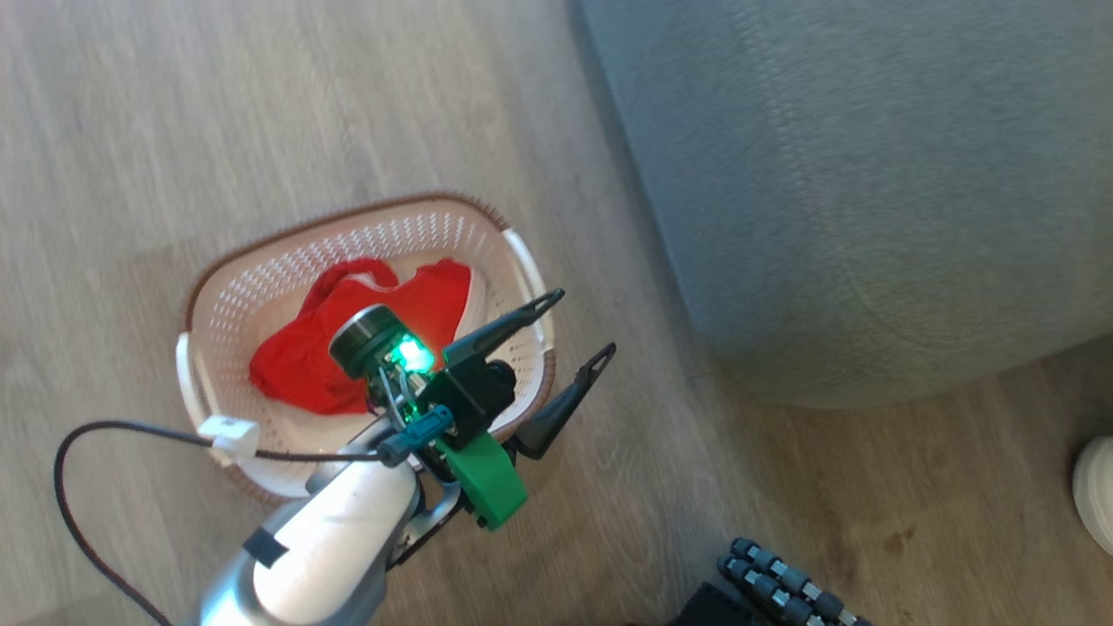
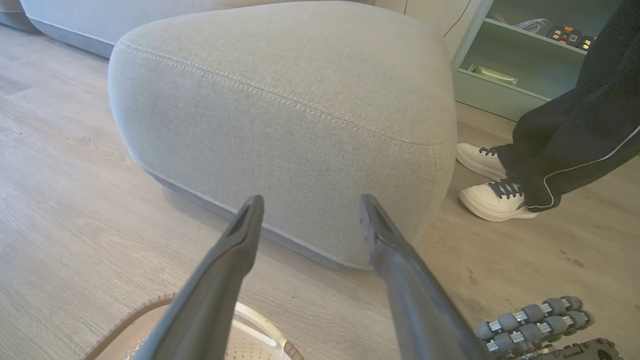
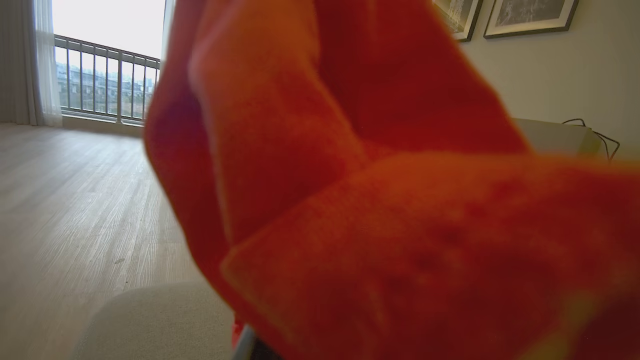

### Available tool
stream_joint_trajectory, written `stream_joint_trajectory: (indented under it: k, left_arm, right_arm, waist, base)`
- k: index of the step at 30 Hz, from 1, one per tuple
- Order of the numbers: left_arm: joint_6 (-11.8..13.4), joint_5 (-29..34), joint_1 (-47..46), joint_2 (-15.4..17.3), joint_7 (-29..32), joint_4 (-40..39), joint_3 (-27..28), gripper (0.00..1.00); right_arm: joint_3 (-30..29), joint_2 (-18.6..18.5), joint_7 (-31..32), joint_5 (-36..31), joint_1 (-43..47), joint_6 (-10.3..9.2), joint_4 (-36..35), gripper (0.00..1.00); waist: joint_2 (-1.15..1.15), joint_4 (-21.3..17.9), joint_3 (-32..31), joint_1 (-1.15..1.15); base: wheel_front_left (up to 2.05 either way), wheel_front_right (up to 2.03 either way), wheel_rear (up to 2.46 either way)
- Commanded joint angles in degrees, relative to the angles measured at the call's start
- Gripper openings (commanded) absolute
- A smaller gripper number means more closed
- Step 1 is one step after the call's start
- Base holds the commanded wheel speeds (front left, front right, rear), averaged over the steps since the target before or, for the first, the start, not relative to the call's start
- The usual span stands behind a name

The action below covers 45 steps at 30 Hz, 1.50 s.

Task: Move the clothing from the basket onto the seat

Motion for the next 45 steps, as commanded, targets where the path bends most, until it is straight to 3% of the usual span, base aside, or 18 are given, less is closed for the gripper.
stream_joint_trajectory:
  k: [1,9,16,24,35,36,37,38,45]
  left_arm:
    - [-0.1,0.6,-1.4,0.8,-0.3,-2.0,1.1,1.00]
    - [-0.1,1.4,-3.2,1.7,-0.3,-2.1,-1.1,1.00]
    - [-0.1,1.4,-4.6,1.6,-0.3,-2.4,-1.2,1.00]
    - [-0.1,1.9,-4.9,1.4,-0.3,-2.9,-0.6,1.00]
    - [-0.1,2.1,-4.8,1.9,-0.3,-2.8,0.2,1.00]
    - [-0.1,2.1,-4.7,1.9,-0.3,-2.7,0.2,1.00]
    - [-0.1,2.1,-4.7,1.8,-0.3,-2.6,0.3,1.00]
    - [-0.1,2.1,-4.7,1.8,-0.3,-2.5,0.3,1.00]
    - [-0.1,1.9,-4.6,0.9,-0.3,-2.5,-0.3,1.00]
  right_arm:
    - [-0.4,-2.6,-0.5,0.8,-2.4,-0.02,1.1,0.00]
    - [0.6,-7.3,-0.5,2.3,-15.0,-0.02,26.2,0.00]
    - [1.8,-10.2,0.2,3.6,-21.4,-0.02,39.4,0.00]
    - [2.7,-10.7,3.6,5.1,-24.0,-0.02,48.2,0.00]
    - [4.3,-9.7,5.8,6.0,-23.3,-0.02,51.1,0.00]
    - [4.4,-9.8,5.4,5.8,-23.2,-0.02,51.1,0.22]
    - [4.4,-9.9,4.8,5.6,-23.1,-0.02,51.2,0.73]
    - [4.2,-10.0,4.4,5.7,-23.1,-0.02,51.3,1.00]
    - [4.3,-9.1,3.7,5.2,-21.8,-0.02,51.7,1.00]
  waist:
    - [0.00,2.6,2.8,-0.02]
    - [0.00,5.3,6.3,-0.02]
    - [0.00,7.5,8.7,-0.02]
    - [0.00,8.8,10.9,-0.02]
    - [0.00,9.1,11.4,-0.02]
    - [0.00,9.0,11.3,-0.02]
    - [0.00,9.0,11.1,-0.02]
    - [0.00,8.9,10.9,-0.02]
    - [0.00,8.3,7.8,-0.02]
  base:
    - [0.00,0.00,0.00]
    - [0.00,0.00,0.00]
    - [0.00,0.00,0.00]
    - [0.00,0.00,0.00]
    - [0.00,0.00,0.00]
    - [0.00,0.00,0.00]
    - [0.00,0.00,0.00]
    - [0.00,0.00,0.00]
    - [0.00,0.00,0.00]
